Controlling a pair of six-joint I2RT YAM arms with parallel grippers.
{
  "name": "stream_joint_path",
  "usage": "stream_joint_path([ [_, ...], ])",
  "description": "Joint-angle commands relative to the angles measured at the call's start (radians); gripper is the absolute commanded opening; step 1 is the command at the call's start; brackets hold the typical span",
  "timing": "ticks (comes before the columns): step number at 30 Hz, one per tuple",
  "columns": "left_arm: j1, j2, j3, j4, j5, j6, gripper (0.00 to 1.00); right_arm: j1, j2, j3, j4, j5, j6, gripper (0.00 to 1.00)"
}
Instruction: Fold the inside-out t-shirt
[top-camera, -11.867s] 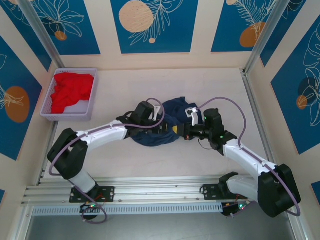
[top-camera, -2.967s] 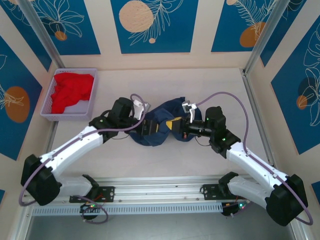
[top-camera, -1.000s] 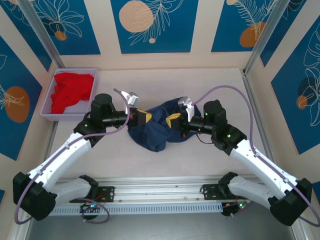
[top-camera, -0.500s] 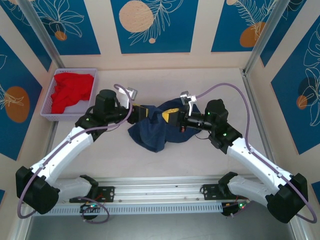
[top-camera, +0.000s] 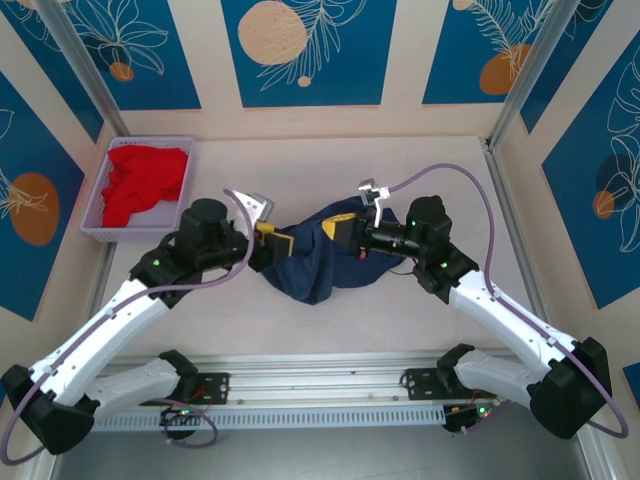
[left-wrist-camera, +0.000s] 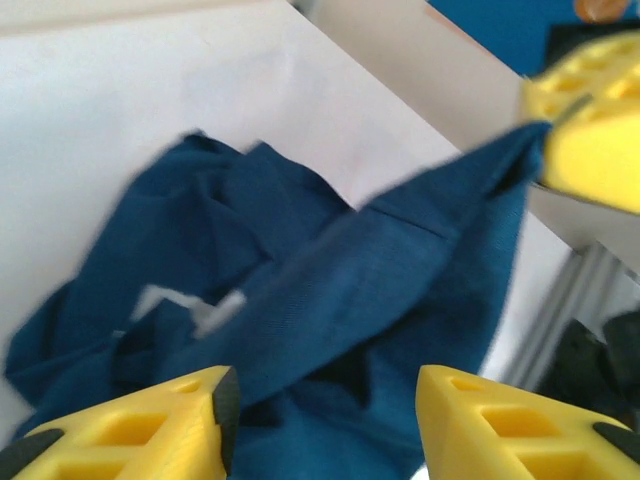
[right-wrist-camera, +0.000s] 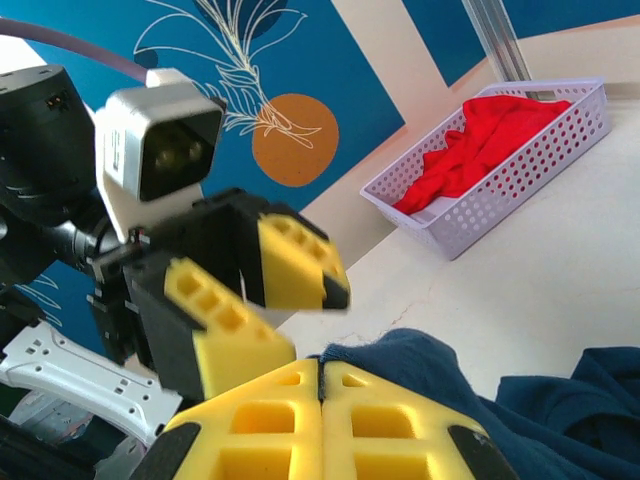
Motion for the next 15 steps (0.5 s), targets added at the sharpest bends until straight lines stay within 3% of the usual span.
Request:
stream_joint_path([
  [1,-0.028,0.071,0.008,0.003,0.146,0.002,0.48,-0.005,-0.009,0.007,0.013,0.012,0.007,0.0],
  [4,-0.028,0.111,0.004,0.043,0.159,-0.029,0.46,-0.006,-0.021,0.005,0.003,0.019,0.001,0.0],
  [8,-0.014,0.189,0.045,0.024,0.033,-0.054,0.53,-0.006,-0.034,0.0,-0.003,0.018,-0.002,0.0],
  [15,-0.002,0.326,0.105,0.067,0.031,-0.083,0.61,-0.006,-0.053,-0.023,0.005,0.017,-0.001,0.0],
])
